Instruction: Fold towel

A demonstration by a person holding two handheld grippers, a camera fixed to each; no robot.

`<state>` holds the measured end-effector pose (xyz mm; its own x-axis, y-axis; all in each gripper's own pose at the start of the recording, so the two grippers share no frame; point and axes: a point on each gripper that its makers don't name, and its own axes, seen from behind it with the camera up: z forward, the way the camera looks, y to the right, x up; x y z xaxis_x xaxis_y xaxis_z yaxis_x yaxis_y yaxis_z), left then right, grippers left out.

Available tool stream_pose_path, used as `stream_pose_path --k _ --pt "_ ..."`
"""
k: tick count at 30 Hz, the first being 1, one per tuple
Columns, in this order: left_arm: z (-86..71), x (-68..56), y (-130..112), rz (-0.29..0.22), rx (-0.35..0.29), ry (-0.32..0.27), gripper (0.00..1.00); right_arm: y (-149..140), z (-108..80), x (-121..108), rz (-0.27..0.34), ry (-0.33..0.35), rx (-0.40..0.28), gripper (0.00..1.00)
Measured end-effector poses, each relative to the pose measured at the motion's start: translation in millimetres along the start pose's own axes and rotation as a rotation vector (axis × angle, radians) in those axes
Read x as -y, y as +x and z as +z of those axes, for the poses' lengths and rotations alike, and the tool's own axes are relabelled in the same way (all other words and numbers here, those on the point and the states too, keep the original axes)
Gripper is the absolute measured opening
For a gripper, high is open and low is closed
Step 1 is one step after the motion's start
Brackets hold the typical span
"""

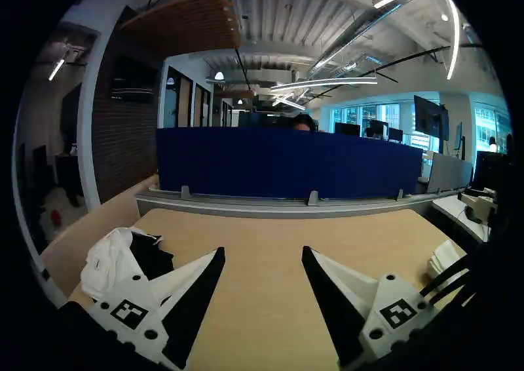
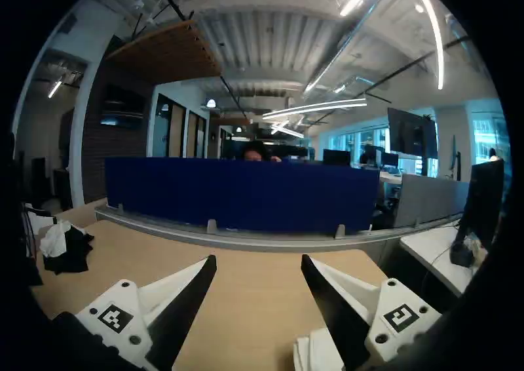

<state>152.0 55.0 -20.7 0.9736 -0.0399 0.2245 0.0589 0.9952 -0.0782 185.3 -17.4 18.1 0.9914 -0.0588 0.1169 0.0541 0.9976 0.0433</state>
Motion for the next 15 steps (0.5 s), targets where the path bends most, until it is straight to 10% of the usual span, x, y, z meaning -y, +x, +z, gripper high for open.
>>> stream_pose_path --k 15 --pt "2.0 20.5 9.2 0.031 -0.078 0.034 0.87 5.4 -2.1 33.5 -0.005 0.018 -0.001 1.00"
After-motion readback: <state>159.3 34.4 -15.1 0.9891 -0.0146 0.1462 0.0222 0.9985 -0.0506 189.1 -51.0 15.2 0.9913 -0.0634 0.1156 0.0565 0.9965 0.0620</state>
